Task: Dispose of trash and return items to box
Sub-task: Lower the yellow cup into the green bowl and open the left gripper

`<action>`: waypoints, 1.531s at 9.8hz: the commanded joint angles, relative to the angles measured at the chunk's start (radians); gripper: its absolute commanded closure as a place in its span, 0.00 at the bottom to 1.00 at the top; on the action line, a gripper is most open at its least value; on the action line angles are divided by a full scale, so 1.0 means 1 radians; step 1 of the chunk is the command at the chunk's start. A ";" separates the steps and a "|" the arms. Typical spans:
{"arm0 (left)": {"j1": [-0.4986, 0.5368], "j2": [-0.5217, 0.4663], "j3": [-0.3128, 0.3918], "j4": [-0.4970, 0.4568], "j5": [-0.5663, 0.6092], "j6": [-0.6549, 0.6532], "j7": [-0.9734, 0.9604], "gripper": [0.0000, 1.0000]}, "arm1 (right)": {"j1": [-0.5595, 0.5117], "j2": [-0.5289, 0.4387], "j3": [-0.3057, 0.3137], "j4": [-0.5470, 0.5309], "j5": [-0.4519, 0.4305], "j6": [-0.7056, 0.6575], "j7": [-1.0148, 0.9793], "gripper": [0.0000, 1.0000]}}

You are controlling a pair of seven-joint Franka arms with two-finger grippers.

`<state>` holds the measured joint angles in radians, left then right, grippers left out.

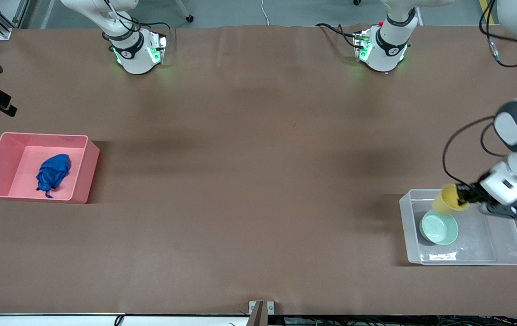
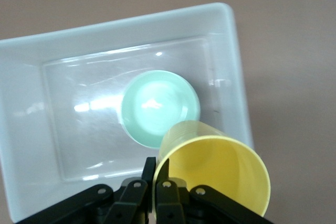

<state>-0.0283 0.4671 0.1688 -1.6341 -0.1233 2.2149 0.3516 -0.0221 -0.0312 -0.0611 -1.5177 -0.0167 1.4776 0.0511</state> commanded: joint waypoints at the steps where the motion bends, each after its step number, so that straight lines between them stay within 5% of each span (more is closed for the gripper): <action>1: 0.005 0.221 0.011 0.150 0.002 -0.005 -0.003 0.99 | 0.001 0.004 0.000 0.010 0.001 -0.011 0.001 0.00; 3: 0.021 0.280 0.020 0.155 -0.041 0.043 0.000 0.97 | 0.001 0.004 0.000 0.010 0.001 -0.011 -0.001 0.00; 4: 0.025 0.284 0.020 0.155 -0.050 0.052 0.000 0.87 | 0.001 0.004 0.000 0.008 0.001 -0.011 -0.001 0.00; 5: 0.024 0.281 0.020 0.154 -0.050 0.052 0.000 0.60 | -0.001 0.002 0.000 0.005 0.001 -0.013 -0.001 0.00; 6: 0.028 0.266 0.020 0.155 -0.050 0.052 0.001 0.06 | -0.001 0.002 0.000 0.004 0.001 -0.013 -0.001 0.00; 9: 0.018 0.089 0.020 0.120 -0.038 -0.010 -0.022 0.00 | -0.001 0.002 0.000 0.004 0.001 -0.010 0.001 0.00; 15: -0.005 -0.312 -0.011 0.043 0.087 -0.395 -0.125 0.00 | 0.001 0.002 -0.002 0.010 -0.002 -0.011 -0.019 0.00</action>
<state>-0.0286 0.2318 0.1652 -1.5111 -0.0605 1.8624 0.2403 -0.0222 -0.0274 -0.0629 -1.5159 -0.0167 1.4740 0.0444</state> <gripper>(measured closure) 0.000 0.000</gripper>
